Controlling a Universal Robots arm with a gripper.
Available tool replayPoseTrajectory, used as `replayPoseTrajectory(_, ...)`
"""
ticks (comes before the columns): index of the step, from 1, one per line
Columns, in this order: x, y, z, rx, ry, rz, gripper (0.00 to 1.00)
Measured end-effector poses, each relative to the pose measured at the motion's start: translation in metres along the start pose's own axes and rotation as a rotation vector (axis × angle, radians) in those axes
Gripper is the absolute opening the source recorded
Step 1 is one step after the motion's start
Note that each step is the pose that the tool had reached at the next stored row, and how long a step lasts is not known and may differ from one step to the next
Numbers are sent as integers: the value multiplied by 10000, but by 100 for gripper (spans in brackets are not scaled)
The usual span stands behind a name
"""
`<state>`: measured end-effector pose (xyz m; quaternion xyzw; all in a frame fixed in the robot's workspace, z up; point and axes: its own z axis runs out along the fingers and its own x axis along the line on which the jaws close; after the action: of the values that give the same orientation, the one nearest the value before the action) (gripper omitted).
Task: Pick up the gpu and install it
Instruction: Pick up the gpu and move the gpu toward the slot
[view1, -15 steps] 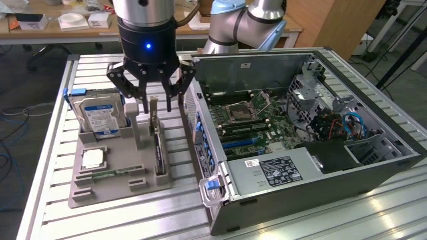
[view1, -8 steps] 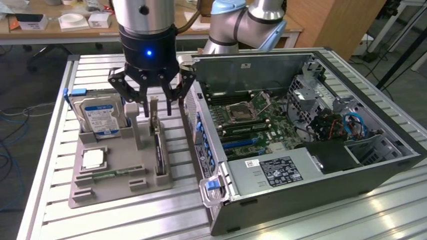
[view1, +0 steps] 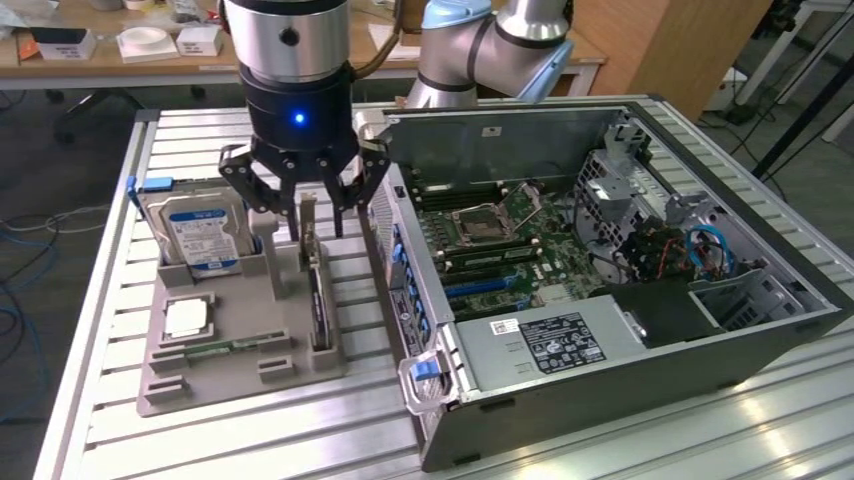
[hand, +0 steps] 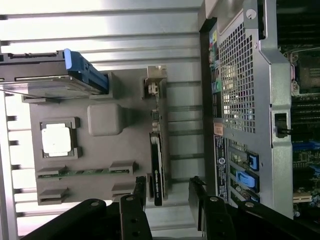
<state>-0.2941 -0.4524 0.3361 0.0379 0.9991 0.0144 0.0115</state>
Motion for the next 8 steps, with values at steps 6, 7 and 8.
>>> replayPoseTrajectory(6, 4, -2, 56, 1, 0, 0, 47)
replayPoseTrajectory(7, 5, -2, 65, 0, 1, 1, 47)
replayPoseTrajectory(8, 7, -2, 75, 0, 0, 0, 47)
